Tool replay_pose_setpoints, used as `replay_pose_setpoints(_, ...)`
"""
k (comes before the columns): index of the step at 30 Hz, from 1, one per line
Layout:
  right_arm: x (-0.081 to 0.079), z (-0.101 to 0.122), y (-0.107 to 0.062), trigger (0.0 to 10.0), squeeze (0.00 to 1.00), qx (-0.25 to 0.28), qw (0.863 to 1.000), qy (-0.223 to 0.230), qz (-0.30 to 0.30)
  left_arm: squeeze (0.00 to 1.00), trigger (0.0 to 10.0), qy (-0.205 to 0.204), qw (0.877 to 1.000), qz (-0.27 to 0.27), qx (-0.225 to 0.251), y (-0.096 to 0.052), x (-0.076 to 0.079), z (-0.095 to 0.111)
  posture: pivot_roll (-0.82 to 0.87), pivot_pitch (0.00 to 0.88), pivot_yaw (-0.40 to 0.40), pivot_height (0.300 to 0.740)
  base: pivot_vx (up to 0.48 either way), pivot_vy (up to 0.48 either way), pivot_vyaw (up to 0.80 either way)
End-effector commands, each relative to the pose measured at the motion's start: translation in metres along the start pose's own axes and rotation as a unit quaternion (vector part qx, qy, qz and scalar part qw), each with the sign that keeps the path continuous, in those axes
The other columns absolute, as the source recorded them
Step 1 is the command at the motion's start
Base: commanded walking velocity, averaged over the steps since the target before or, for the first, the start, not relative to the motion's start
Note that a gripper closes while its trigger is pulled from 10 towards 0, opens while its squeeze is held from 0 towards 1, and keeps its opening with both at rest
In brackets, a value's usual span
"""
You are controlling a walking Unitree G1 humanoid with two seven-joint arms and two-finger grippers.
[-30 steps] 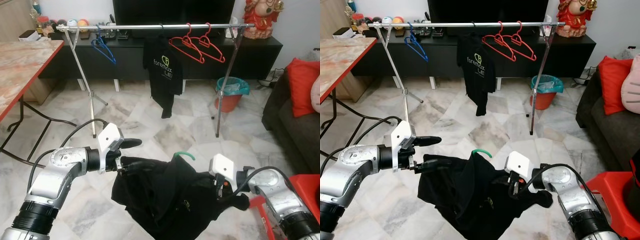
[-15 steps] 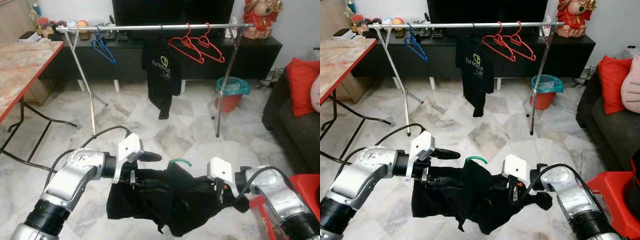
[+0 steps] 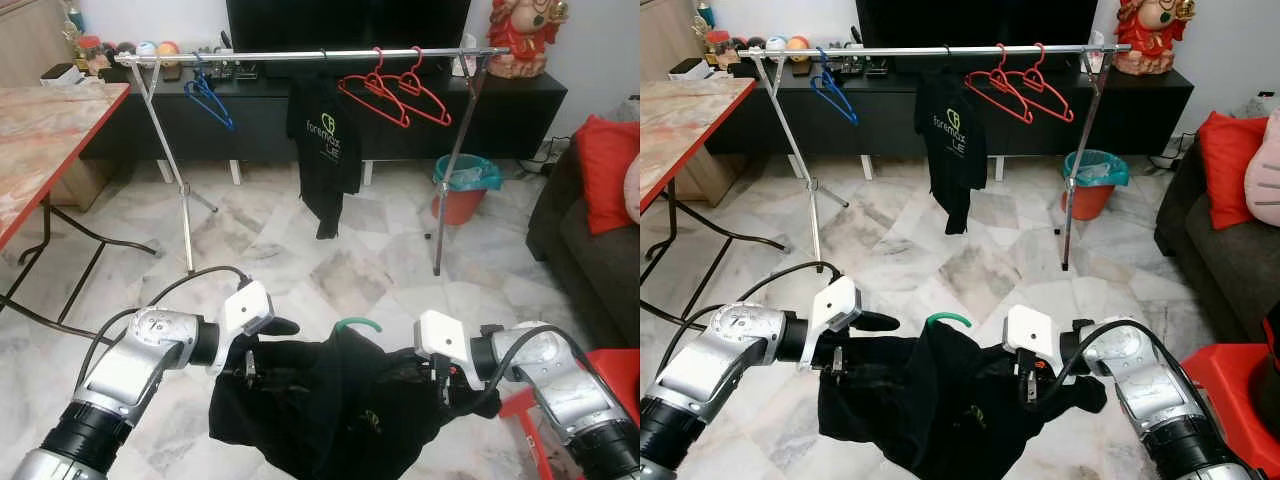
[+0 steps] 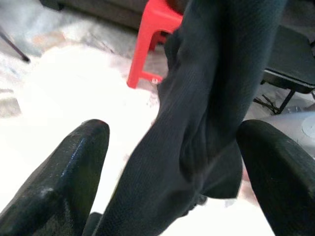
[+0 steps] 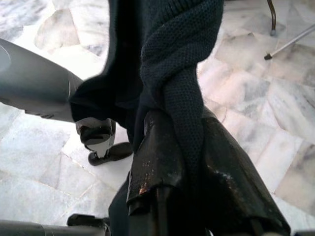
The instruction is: Hang hanger
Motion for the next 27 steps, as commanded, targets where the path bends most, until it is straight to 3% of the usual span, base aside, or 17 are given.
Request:
replay_pose_setpoints(1,0.007,0.017,0.0,10.0,0.0,0.026,0.999,-0.023,-0.001,0.0,10.0,0.005,1.0,0.002,-0.014,0.005,-0.001,-0.006,0.01,0.0,0.033,0.74,0.0,0.0,0.0)
replay_pose_setpoints(9,0.003,0.021,0.003,10.0,0.0,0.033,0.999,-0.023,0.009,0.0,10.0,0.002,1.0,-0.012,-0.006,0.01,0.002,-0.003,0.01,0.0,0.033,0.74,0.0,0.0,0.0)
replay_pose_setpoints(10,0.002,0.021,0.004,10.0,0.0,0.033,0.999,-0.023,0.01,0.0,8.5,0.001,1.0,-0.013,-0.004,0.01,0.002,-0.003,0.01,0.0,0.033,0.74,0.0,0.0,0.0)
replay_pose_setpoints(11,0.002,0.021,0.005,10.0,0.0,0.033,0.999,-0.022,0.011,0.0,8.5,0.001,1.0,-0.013,-0.002,0.01,0.003,-0.002,0.01,0.0,0.033,0.74,0.0,0.0,0.0)
replay_pose_setpoints(12,0.001,0.02,0.006,10.0,0.0,0.033,0.999,-0.022,0.013,0.0,4.2,0.002,1.0,-0.013,0.0,0.01,0.002,-0.002,0.01,0.0,0.033,0.74,0.0,0.0,0.0)
replay_pose_setpoints(14,0.001,0.02,0.007,10.0,0.0,0.033,0.999,-0.02,0.013,0.0,2.2,0.001,1.0,-0.011,0.0,0.01,0.002,-0.002,0.01,0.0,0.033,0.74,0.0,0.0,0.0)
replay_pose_setpoints(15,0.001,0.02,0.008,10.0,0.0,0.034,0.999,-0.02,0.013,0.0,0.0,-0.001,1.0,-0.012,-0.001,0.01,0.002,-0.002,0.01,0.0,0.033,0.74,0.0,0.0,0.0)
replay_pose_setpoints(27,-0.002,0.022,0.013,10.0,0.0,0.042,0.999,-0.015,0.02,0.0,0.0,-0.008,1.0,-0.028,0.003,0.014,0.007,-0.002,0.01,0.0,0.033,0.74,0.0,0.0,0.0)
Point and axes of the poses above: a point about 5 cm out from each wrist's last joint towards the gripper, its own y axis pointing out of the wrist towards the gripper, its own z axis along the axis of the wrist's last joint, x = y × z, the point moved 3 cm from there along y, pointing out of the wrist towards the gripper, and after that the axes turned 14 degrees about -y, right-handed, at the moved point
